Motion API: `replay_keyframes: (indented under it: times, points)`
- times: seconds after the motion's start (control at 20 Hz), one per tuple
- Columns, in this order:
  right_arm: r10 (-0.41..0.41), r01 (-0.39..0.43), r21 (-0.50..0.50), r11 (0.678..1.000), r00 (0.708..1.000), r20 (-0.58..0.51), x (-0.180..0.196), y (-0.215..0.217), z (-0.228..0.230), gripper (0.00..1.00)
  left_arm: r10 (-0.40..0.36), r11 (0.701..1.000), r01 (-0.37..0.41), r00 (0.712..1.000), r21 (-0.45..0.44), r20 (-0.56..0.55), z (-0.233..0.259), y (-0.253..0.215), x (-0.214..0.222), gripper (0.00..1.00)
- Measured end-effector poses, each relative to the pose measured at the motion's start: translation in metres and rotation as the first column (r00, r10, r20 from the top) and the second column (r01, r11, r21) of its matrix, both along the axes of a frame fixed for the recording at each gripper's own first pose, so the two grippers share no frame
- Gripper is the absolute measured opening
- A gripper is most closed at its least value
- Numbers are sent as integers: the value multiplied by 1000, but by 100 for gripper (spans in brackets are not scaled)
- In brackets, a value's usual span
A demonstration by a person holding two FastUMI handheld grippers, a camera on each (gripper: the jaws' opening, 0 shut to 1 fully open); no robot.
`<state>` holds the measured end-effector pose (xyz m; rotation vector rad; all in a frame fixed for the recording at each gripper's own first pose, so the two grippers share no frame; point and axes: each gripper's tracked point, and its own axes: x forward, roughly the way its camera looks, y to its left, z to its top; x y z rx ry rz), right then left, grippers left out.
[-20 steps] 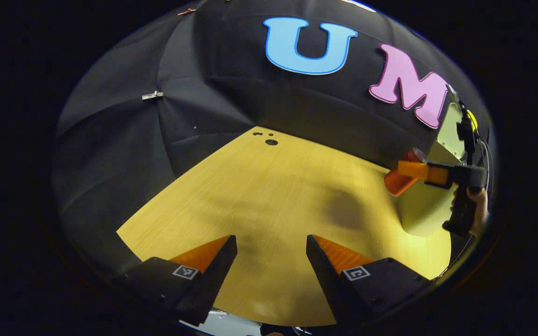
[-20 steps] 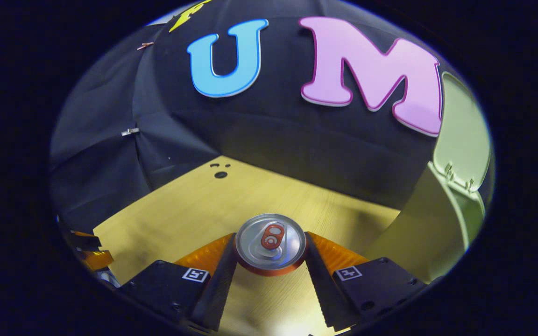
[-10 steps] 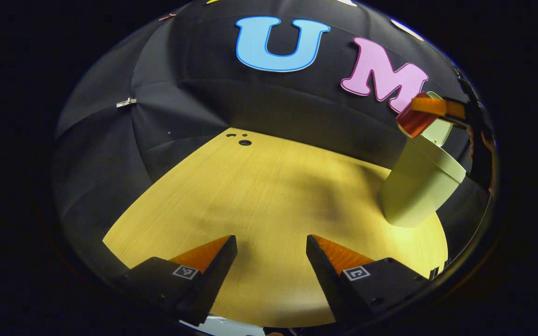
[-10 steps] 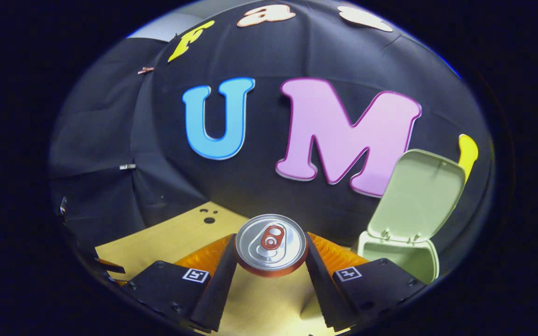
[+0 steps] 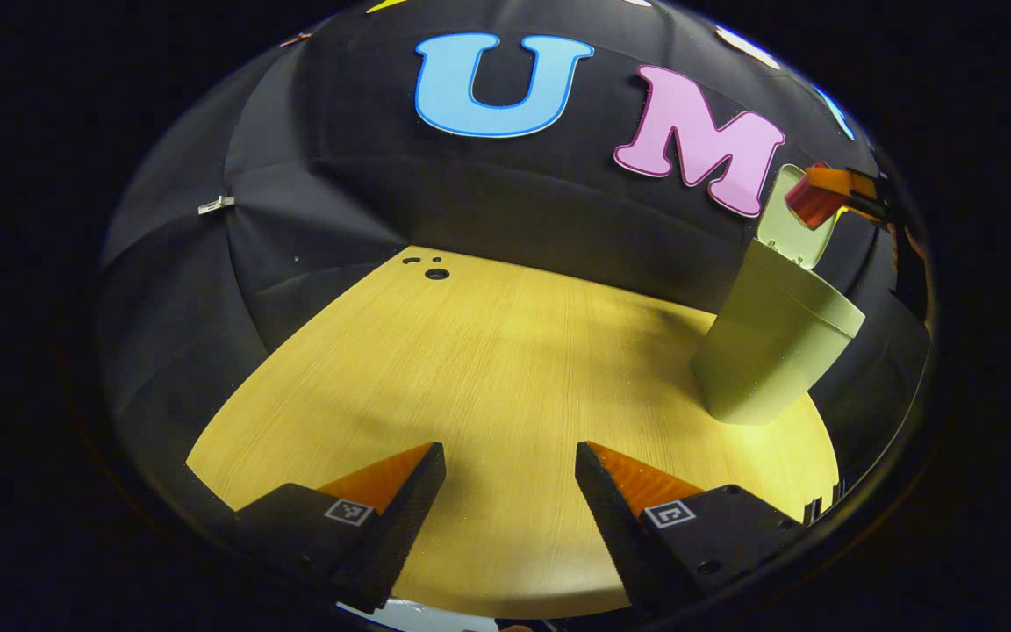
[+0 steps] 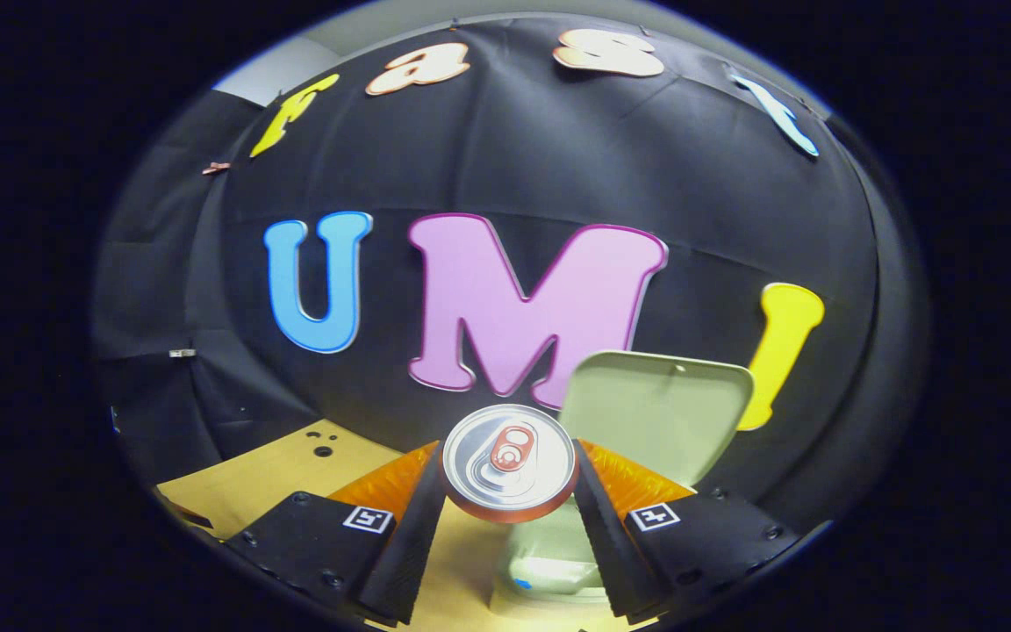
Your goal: Press the lid of the desktop garbage bin to open it, pick up the crumpled paper on the desktop and throw it into the bin, then pick up the pop can on the desktop and drop it into the bin, and finally close the garbage bin lid.
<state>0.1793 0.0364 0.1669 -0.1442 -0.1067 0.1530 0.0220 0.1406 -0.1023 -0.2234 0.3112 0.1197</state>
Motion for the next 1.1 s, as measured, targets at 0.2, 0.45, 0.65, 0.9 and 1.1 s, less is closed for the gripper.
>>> replay_keyframes:
  times: [0.2,0.45,0.65,0.9,1.1]
  points:
    - [-90,90,-16,996,996,-11,12,-47,-7,82,-17,1000,17,1000,10,-10,-1,-10,4,96]
    - [-141,140,-14,990,986,-90,25,-72,-41,82,-40,999,40,999,21,-26,-3,-27,7,96]
    - [-152,149,-31,988,980,-132,35,-77,-62,83,-50,998,51,998,31,-33,-3,-33,8,96]
    - [-175,176,-5,984,977,-125,45,-83,-58,89,-32,999,33,999,43,-42,-4,-27,9,96]
    - [-179,180,3,984,979,-95,42,-84,-40,95,-14,1000,15,999,26,-49,-6,-23,8,96]
